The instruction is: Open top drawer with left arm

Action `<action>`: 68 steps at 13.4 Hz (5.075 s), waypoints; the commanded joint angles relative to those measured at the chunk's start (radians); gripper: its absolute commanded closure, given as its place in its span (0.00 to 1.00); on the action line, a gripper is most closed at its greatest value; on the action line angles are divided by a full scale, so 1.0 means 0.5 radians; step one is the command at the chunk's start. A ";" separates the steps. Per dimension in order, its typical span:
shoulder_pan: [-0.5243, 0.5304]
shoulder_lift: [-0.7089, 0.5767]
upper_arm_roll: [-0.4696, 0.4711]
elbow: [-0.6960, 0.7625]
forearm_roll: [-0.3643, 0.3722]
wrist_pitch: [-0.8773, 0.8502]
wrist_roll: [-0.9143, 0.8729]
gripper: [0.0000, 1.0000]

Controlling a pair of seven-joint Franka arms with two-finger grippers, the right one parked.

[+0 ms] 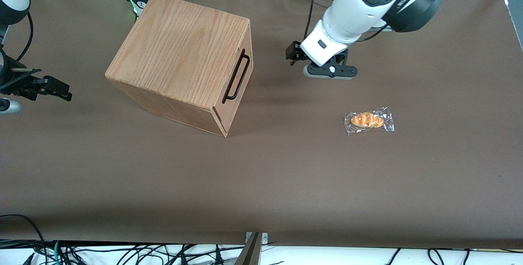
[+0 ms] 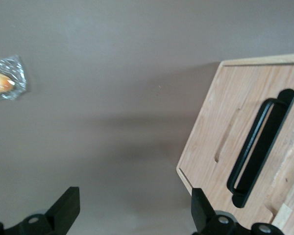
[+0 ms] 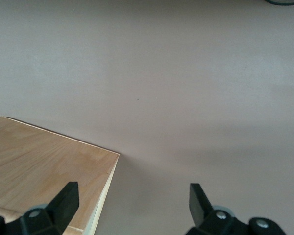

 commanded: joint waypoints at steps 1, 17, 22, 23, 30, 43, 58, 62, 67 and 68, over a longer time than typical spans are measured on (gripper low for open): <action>-0.071 0.066 0.008 0.056 -0.041 0.059 -0.038 0.00; -0.357 0.530 0.015 0.320 -0.022 0.440 -0.191 0.00; -0.394 0.606 0.018 0.323 0.039 0.520 -0.206 0.00; -0.406 0.619 0.018 0.323 0.048 0.523 -0.222 0.00; -0.449 0.680 0.021 0.323 0.094 0.615 -0.228 0.00; -0.483 0.735 0.021 0.323 0.165 0.618 -0.228 0.00; -0.455 0.720 0.024 0.308 0.420 0.394 -0.255 0.00; -0.443 0.714 0.027 0.317 0.475 0.333 -0.255 0.00; -0.403 0.714 0.027 0.314 0.475 0.296 -0.207 0.00; -0.394 0.714 0.027 0.311 0.475 0.296 -0.200 0.00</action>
